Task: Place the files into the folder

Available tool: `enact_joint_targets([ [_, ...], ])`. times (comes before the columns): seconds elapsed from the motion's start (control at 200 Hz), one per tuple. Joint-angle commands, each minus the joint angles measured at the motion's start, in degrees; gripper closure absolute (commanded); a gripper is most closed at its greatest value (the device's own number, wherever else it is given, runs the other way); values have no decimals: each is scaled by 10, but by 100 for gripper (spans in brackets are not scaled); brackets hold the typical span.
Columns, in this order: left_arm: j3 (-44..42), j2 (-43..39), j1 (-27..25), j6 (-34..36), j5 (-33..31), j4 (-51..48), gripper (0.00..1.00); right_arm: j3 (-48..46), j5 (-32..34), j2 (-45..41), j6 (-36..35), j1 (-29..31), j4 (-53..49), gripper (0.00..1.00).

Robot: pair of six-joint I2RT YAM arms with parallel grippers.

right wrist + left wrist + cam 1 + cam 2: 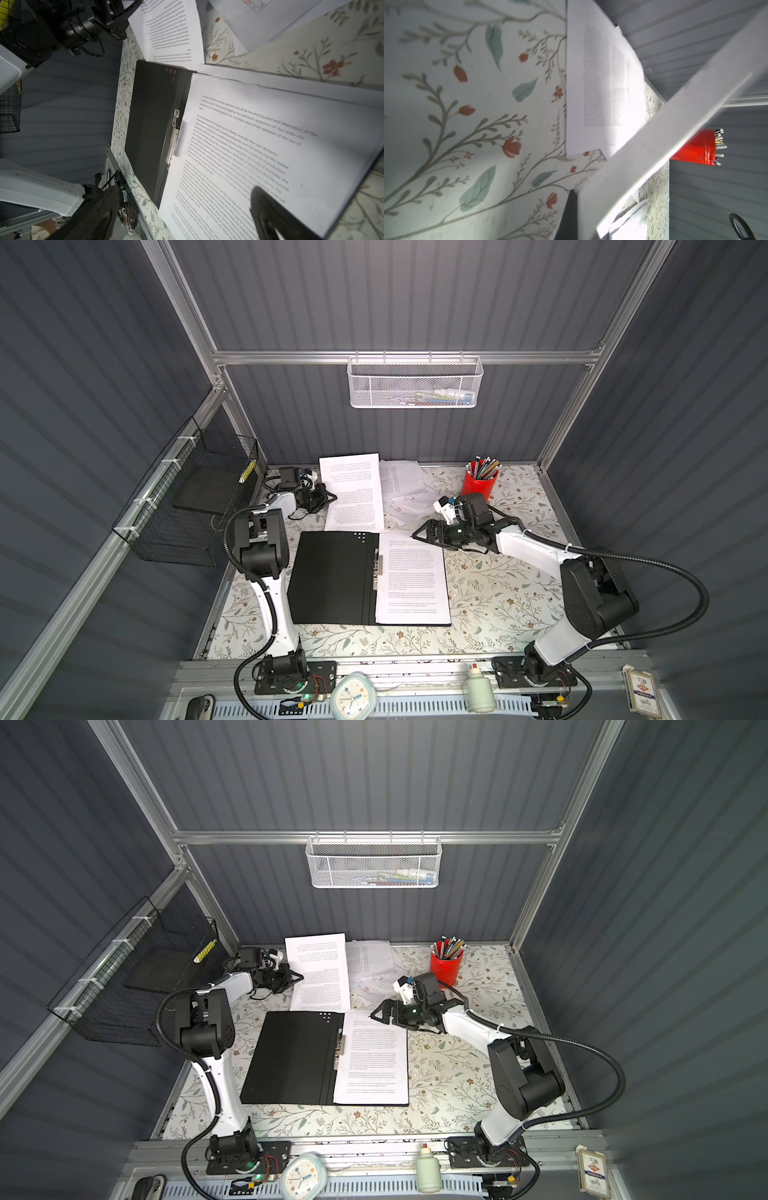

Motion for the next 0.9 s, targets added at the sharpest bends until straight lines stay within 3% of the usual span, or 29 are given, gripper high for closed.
enact_joint_targets([
  [0.0,32,-69,-11,23,-31,-28,100,15,48,-35,-25,-6,-29,1],
  [0.23,9,-212,-65,87,-226,-67,100,-1,103,-108,-37,-33,-45,1],
  [0.29,-5,-247,-75,95,-249,-61,100,-7,99,-122,-35,-48,-43,1],
  [0.525,18,-301,-132,96,-226,-134,100,-18,43,-138,-33,-104,-22,1],
  [0.71,32,-294,-217,66,-201,-167,100,-14,10,-121,-29,-132,-7,1],
  [0.895,69,-244,-321,3,-135,-147,100,-35,-44,-99,-6,-159,64,1],
])
